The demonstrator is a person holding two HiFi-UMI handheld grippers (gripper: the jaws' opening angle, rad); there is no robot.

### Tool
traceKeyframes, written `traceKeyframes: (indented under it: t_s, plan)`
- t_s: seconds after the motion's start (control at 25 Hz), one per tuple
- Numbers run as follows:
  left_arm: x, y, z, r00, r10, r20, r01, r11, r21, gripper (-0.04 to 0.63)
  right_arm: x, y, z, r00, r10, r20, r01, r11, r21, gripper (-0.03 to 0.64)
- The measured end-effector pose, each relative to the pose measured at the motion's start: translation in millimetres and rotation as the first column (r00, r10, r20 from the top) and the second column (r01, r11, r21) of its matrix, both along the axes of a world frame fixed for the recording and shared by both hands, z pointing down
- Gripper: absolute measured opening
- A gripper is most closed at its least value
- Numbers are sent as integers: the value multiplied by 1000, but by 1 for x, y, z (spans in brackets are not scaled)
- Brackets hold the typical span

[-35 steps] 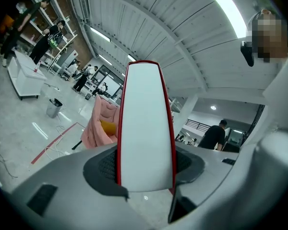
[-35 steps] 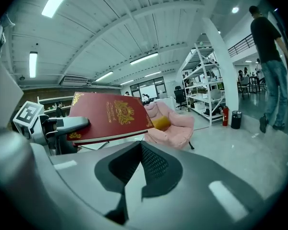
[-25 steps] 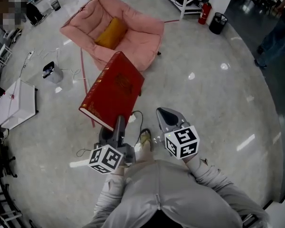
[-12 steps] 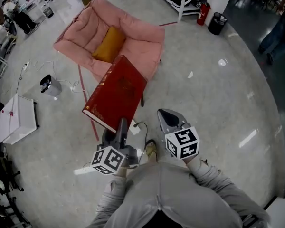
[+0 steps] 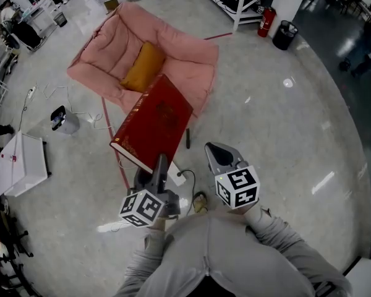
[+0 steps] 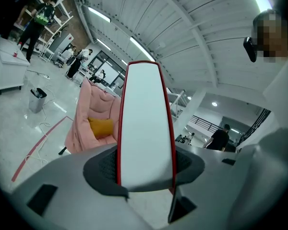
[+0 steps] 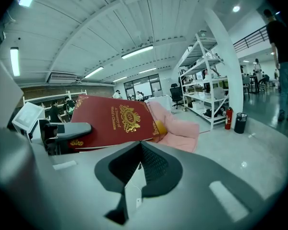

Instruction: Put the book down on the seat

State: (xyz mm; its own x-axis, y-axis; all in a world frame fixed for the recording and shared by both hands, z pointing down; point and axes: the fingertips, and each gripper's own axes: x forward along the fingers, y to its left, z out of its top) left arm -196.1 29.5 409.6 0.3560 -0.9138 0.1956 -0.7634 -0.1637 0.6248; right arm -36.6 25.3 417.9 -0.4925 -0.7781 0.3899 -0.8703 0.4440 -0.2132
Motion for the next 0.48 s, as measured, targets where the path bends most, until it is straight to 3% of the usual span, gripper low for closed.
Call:
traceKeyframes:
  t_s: [0.48]
  plan:
    - [23, -57, 18, 1000, 25, 8, -24, 998, -51, 244, 26, -46, 10, 999, 40, 3, -40, 998, -39, 0]
